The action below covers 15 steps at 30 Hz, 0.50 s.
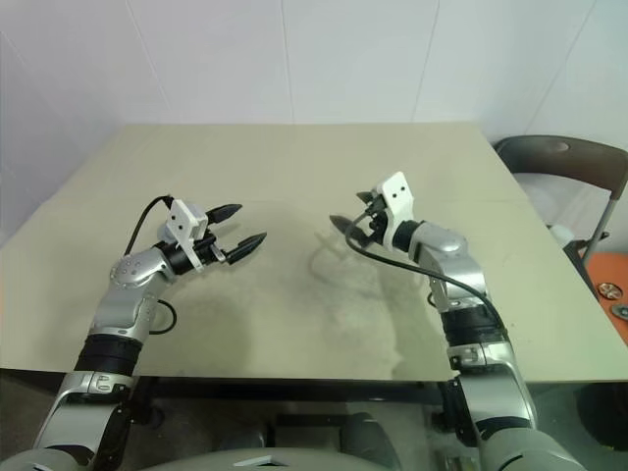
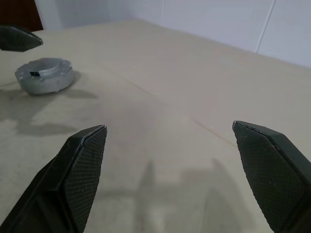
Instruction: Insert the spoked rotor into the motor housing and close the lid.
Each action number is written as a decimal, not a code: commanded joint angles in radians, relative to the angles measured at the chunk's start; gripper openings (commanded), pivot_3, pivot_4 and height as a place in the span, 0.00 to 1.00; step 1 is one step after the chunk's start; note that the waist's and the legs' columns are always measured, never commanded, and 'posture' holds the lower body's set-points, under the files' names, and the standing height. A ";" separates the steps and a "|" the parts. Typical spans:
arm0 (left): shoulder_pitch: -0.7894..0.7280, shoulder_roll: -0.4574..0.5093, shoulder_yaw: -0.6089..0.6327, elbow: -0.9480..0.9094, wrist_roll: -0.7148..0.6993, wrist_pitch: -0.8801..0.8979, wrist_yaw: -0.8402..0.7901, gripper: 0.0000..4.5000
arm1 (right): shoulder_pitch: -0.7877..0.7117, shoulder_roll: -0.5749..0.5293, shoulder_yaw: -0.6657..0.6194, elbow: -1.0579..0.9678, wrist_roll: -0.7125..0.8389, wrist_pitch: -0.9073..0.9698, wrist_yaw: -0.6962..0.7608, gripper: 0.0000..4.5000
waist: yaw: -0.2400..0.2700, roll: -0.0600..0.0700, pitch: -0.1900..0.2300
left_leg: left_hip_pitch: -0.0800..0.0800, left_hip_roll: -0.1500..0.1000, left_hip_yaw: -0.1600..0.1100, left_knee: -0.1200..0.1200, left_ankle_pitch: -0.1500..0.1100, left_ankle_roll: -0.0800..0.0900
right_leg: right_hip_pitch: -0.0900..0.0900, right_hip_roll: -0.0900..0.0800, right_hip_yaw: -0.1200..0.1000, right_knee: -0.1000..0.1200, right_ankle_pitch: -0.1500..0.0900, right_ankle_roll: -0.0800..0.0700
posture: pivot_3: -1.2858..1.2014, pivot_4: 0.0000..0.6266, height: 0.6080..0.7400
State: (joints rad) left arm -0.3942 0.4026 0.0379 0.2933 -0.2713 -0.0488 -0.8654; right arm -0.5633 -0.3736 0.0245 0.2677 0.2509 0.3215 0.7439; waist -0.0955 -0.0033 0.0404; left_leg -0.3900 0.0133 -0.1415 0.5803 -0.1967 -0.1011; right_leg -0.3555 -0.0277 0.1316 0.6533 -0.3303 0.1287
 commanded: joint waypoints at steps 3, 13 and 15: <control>-0.021 0.006 0.006 -0.007 -0.003 -0.017 -0.004 1.00 | -0.008 -0.010 -0.013 -0.058 0.005 0.001 -0.003 0.97 | 0.000 0.000 0.000 | 0.000 0.000 0.000 0.000 0.000 0.000 | 0.000 0.000 0.000 0.000 0.000 0.000 | 0.52 0.00 1.00; -0.036 0.003 0.001 0.010 0.001 -0.021 -0.003 1.00 | -0.006 -0.015 -0.015 -0.059 0.003 -0.001 -0.005 0.97 | 0.000 0.000 0.000 | 0.000 0.000 0.000 0.000 0.000 0.000 | 0.000 0.000 0.000 0.000 0.000 0.000 | 0.52 0.00 1.00; -0.037 0.002 -0.001 0.011 0.002 -0.021 -0.001 1.00 | -0.007 -0.016 -0.015 -0.057 0.002 -0.002 -0.005 0.97 | 0.000 0.000 0.000 | 0.000 0.000 0.000 0.000 0.000 0.000 | 0.000 0.000 0.000 0.000 0.000 0.000 | 0.52 0.00 1.00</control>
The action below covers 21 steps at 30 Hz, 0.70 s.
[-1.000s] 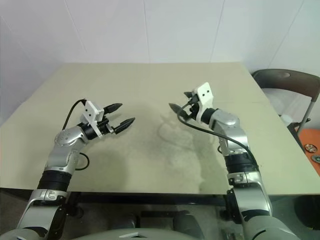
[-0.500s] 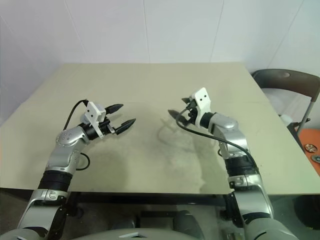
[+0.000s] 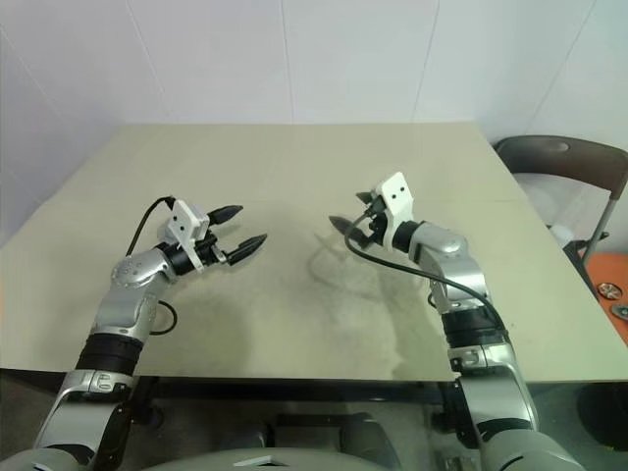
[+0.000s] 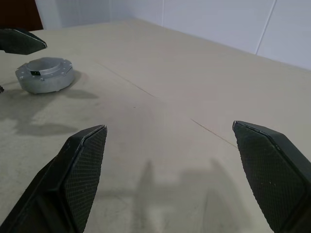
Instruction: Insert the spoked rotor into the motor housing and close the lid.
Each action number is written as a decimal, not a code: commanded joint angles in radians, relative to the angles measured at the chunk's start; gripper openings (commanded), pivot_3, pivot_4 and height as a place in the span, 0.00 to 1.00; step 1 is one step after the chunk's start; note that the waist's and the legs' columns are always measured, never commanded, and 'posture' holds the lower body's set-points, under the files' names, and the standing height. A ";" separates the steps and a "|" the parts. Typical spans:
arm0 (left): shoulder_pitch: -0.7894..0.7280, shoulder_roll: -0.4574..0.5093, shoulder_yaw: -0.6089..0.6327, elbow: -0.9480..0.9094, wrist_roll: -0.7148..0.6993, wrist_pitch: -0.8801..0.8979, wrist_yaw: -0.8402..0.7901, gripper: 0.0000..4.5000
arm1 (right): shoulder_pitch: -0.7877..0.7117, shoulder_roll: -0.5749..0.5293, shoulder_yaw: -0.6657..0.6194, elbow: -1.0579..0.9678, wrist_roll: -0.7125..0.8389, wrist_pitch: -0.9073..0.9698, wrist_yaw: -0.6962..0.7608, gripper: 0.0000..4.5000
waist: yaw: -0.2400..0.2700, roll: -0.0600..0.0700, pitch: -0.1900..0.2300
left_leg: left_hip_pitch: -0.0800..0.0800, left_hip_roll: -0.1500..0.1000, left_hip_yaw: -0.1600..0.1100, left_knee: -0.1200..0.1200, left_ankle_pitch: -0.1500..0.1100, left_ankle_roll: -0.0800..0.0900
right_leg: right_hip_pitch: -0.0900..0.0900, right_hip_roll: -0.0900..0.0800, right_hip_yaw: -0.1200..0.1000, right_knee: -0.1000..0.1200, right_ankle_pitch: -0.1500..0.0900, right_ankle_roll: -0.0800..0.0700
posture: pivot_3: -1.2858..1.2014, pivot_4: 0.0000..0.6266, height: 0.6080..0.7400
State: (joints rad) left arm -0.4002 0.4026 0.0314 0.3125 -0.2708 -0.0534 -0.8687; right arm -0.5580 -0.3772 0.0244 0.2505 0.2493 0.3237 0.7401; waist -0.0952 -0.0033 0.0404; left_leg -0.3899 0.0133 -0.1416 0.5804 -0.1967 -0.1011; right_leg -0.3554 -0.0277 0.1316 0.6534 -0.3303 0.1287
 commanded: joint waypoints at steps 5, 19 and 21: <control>-0.031 0.000 0.003 -0.008 0.001 -0.017 0.005 1.00 | -0.014 -0.013 -0.013 -0.040 0.001 -0.005 -0.001 0.97 | 0.000 0.000 0.000 | 0.000 0.000 0.000 0.000 0.000 0.000 | 0.000 0.000 0.000 0.000 0.000 0.000 | 0.52 0.00 1.00; -0.036 0.003 0.001 -0.002 0.002 -0.018 0.003 1.00 | -0.010 -0.015 -0.015 -0.039 -0.003 -0.009 -0.004 0.97 | 0.000 0.000 0.000 | 0.000 0.000 0.000 0.000 0.000 0.000 | 0.000 0.000 0.000 0.000 0.000 0.000 | 0.52 0.00 1.00; -0.036 0.004 0.001 -0.002 0.003 -0.019 0.004 1.00 | -0.012 -0.015 -0.016 -0.037 -0.004 -0.011 -0.004 0.97 | 0.000 0.000 0.000 | 0.000 0.000 0.000 0.000 0.000 0.000 | 0.000 0.000 0.000 0.000 0.000 0.000 | 0.52 0.00 1.00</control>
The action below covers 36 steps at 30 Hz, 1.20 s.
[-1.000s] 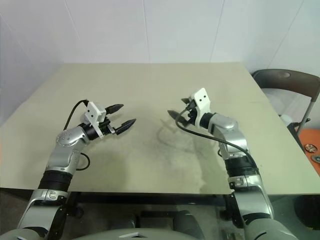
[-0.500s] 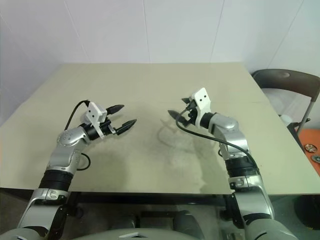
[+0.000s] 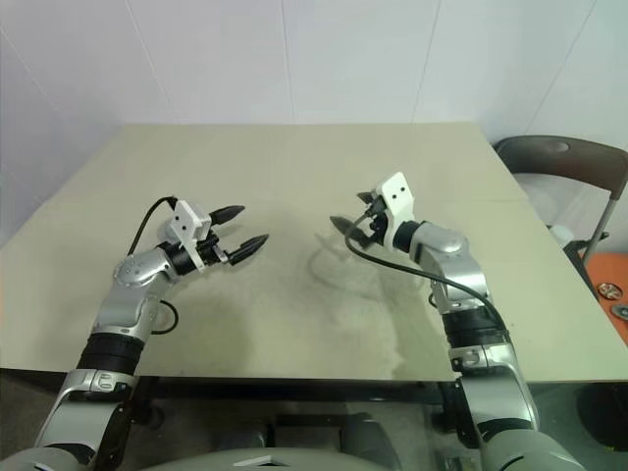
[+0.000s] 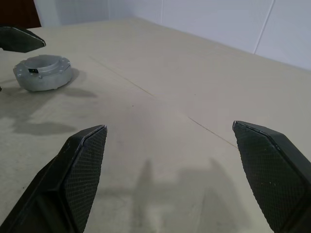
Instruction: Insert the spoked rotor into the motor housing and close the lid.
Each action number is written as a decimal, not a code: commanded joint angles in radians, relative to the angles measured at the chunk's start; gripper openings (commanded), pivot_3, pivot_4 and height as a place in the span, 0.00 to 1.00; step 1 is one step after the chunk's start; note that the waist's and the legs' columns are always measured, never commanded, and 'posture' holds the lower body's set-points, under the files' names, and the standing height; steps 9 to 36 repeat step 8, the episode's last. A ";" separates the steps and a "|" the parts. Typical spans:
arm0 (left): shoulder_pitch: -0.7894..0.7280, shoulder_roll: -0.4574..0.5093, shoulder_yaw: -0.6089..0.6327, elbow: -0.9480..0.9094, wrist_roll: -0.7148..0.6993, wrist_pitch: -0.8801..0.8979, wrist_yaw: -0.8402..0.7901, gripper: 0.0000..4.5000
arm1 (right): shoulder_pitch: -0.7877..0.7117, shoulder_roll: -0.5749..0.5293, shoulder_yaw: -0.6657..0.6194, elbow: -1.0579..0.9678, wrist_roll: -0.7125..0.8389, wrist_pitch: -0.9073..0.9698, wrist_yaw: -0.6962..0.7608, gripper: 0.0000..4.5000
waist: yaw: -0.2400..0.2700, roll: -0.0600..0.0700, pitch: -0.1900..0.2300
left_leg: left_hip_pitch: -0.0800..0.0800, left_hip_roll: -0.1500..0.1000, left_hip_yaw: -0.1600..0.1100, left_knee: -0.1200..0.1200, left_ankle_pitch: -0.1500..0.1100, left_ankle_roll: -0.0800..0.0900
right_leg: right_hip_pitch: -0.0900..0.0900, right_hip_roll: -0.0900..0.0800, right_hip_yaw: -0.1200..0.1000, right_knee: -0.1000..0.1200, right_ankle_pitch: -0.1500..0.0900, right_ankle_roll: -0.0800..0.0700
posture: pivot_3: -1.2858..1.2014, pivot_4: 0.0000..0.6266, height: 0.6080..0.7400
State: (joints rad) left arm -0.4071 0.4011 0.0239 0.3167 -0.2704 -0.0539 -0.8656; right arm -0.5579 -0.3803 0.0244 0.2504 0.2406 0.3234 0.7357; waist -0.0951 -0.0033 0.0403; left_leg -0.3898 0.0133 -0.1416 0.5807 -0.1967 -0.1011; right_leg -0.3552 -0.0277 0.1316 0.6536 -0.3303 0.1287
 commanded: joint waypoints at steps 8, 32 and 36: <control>-0.030 0.009 0.010 -0.003 0.004 -0.020 0.000 1.00 | -0.016 -0.009 -0.013 -0.032 0.001 -0.016 0.000 0.97 | 0.000 0.000 0.000 | 0.000 0.000 0.000 0.000 0.000 0.000 | 0.000 0.000 0.000 0.000 0.000 0.000 | 0.52 0.00 1.00; -0.030 0.009 0.010 -0.003 0.004 -0.020 0.000 1.00 | -0.016 -0.009 -0.013 -0.032 0.001 -0.016 0.000 0.97 | 0.000 0.000 0.000 | 0.000 0.000 0.000 0.000 0.000 0.000 | 0.000 0.000 0.000 0.000 0.000 0.000 | 0.52 0.00 1.00; -0.030 0.009 0.010 -0.003 0.004 -0.020 0.000 1.00 | -0.016 -0.009 -0.013 -0.032 0.001 -0.016 0.000 0.97 | 0.000 0.000 0.000 | 0.000 0.000 0.000 0.000 0.000 0.000 | 0.000 0.000 0.000 0.000 0.000 0.000 | 0.52 0.00 1.00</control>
